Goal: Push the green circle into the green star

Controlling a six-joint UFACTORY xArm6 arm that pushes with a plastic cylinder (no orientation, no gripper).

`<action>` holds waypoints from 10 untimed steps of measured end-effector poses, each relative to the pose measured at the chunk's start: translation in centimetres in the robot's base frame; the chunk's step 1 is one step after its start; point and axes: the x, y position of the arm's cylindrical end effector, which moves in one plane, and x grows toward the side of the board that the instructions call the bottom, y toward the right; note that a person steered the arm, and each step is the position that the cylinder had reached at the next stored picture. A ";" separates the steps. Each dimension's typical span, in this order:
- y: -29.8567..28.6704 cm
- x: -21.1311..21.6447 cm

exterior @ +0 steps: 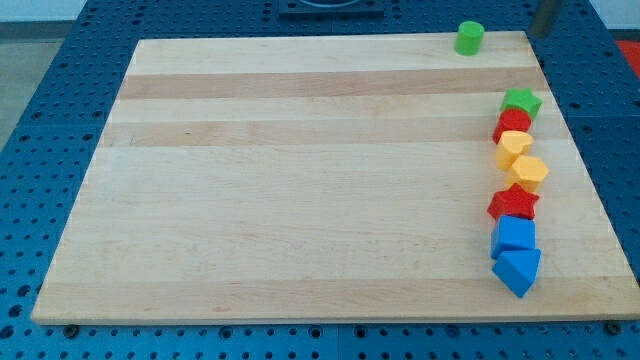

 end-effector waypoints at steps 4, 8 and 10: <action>-14.9 0.1; -17.4 5.0; -25.3 3.9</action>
